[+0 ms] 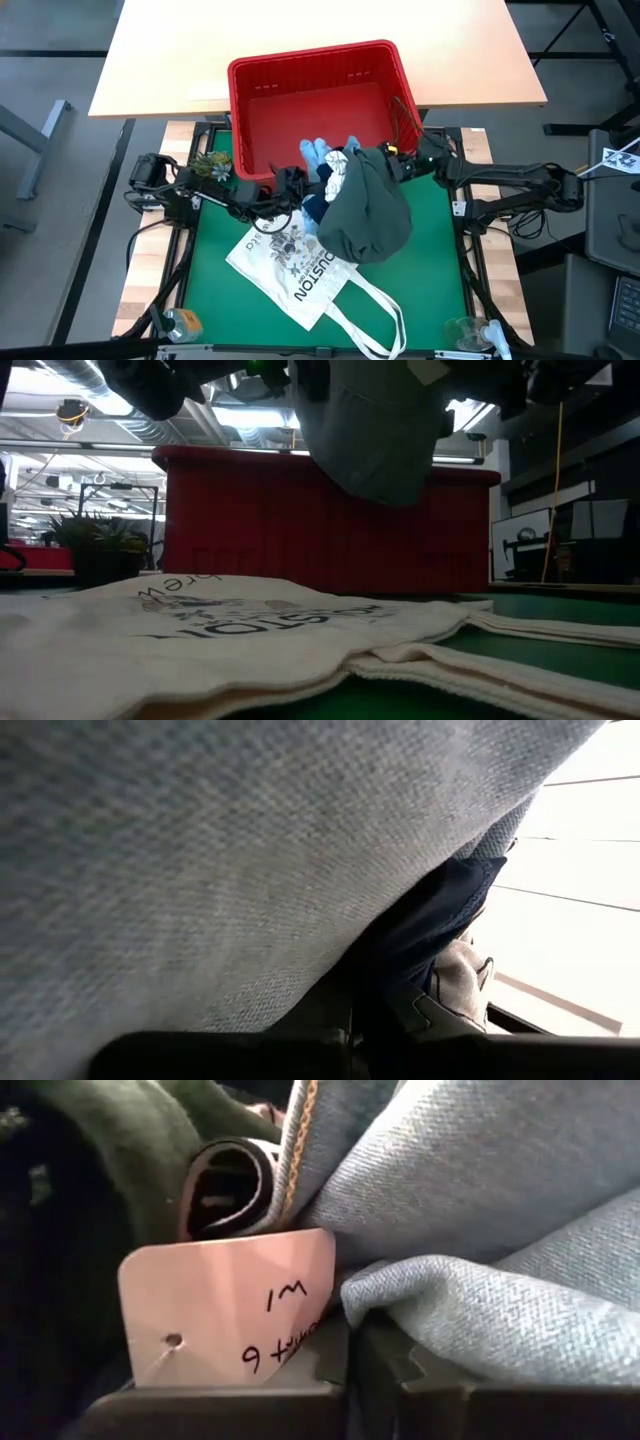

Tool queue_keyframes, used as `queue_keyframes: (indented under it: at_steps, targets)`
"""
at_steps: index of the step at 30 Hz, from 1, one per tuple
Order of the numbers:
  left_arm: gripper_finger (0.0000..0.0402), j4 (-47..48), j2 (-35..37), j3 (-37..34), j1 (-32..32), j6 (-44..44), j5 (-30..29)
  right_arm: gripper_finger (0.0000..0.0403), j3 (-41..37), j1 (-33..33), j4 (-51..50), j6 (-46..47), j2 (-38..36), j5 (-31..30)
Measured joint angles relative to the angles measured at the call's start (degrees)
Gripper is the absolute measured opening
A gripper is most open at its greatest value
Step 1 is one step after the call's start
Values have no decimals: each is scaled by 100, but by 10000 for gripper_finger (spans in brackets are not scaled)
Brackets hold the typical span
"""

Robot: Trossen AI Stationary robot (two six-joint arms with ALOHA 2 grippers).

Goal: Fold laundry
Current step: Put the clothes into the red bin

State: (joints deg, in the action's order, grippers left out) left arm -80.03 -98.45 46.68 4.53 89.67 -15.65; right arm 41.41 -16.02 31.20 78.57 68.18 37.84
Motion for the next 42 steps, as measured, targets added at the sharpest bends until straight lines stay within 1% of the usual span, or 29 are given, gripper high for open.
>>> queue_keyframes:
  at_steps: [3,15,19,22,27,33,35,42]
  targets:
    - [1,-152,-8,0,-112,-5,62,8,185,-166,-269,-105,4,135]
    - [1,-323,-11,0,-681,37,344,9,827,-711,-1349,-590,15,228]
    - [1,-378,-11,16,-775,37,361,9,990,-743,-1495,-688,21,228]
    - [1,-372,-11,163,-833,31,505,9,1101,-746,-1571,-709,28,274]
    - [1,-255,-16,595,-911,-101,774,9,1153,-746,-1447,-703,14,299]
    - [1,275,-4,1057,-1006,-201,1135,9,1158,-746,-1173,-519,14,337]
    - [1,399,2,1115,-1047,-204,1269,9,1158,-746,-1040,-421,15,335]
    - [1,402,0,1134,-1152,-195,1268,9,1158,-894,-852,-202,22,351]
